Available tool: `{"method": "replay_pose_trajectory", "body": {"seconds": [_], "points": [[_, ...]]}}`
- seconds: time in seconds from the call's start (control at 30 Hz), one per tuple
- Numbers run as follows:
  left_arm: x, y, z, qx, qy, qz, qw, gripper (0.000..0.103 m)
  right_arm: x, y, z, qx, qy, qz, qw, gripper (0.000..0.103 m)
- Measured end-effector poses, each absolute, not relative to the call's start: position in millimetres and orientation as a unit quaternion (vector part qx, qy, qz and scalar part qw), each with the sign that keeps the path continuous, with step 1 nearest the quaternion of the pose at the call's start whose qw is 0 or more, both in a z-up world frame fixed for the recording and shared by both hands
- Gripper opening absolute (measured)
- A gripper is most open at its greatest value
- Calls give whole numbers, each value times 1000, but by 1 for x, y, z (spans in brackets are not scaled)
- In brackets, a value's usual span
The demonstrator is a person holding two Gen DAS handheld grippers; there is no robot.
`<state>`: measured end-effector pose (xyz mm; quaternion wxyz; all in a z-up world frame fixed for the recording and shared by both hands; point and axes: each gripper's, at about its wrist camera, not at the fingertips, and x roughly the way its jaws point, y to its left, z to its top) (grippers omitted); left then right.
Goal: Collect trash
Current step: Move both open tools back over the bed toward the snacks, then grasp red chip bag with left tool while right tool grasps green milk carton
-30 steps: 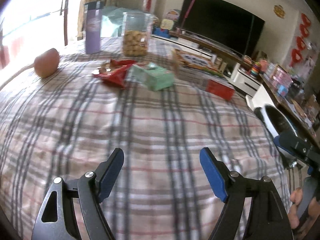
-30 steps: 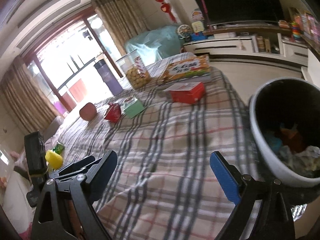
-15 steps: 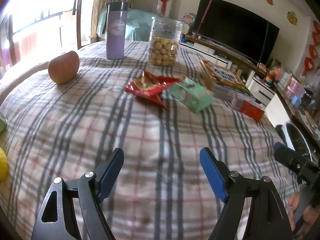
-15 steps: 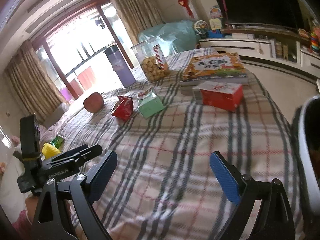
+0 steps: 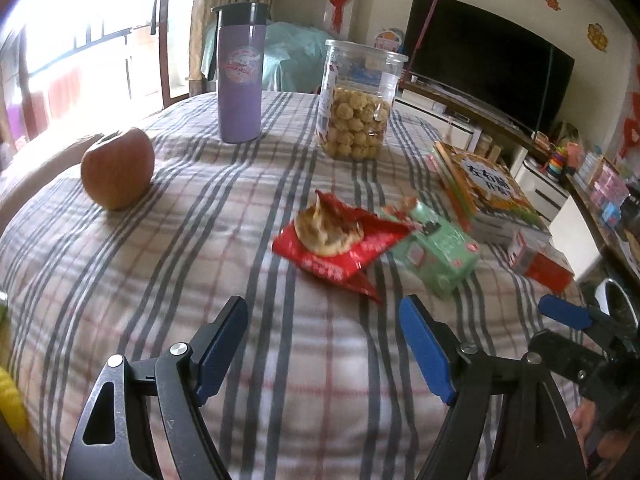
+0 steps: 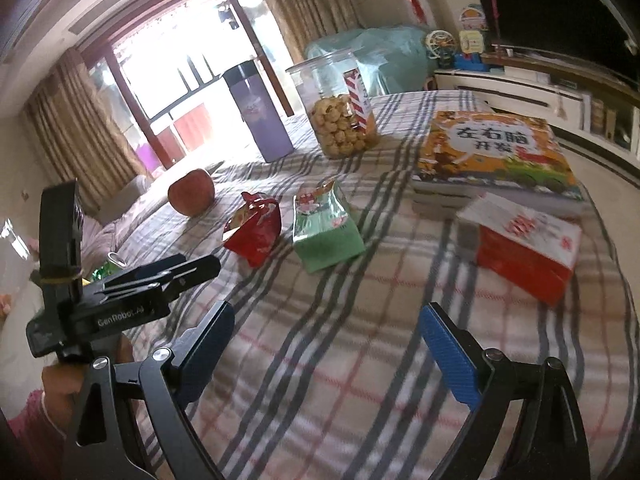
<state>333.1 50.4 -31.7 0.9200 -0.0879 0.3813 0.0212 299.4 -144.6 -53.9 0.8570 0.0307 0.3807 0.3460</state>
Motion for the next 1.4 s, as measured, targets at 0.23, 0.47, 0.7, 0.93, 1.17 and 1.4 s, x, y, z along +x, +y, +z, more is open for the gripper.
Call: {"method": "replay_pose_trajectory", "body": {"seconds": [0.23,0.47,0.7,0.93,1.17,1.4], "points": [[367,57,-46,-82,389,14,917,76,315,-127,-56,-3,382,363,850,94],[387,57,-63,-76,405,-16,911,24,325,-121,-61,-10,389,363,847,94],[368,65,-59,-80,395,-24,915,4,334,-104,-63,-24,390,359,848,91],[331,72,-55,-101,392,-23,914,3,351,-82,-68,-34,400,339,851,81],[306,67,-48,-110,389,-20,915,2,357,-66,-74,-63,407,325,851,54],[282,53,-42,-114,386,-32,915,1,327,-95,-66,-30,398,331,855,53]]}}
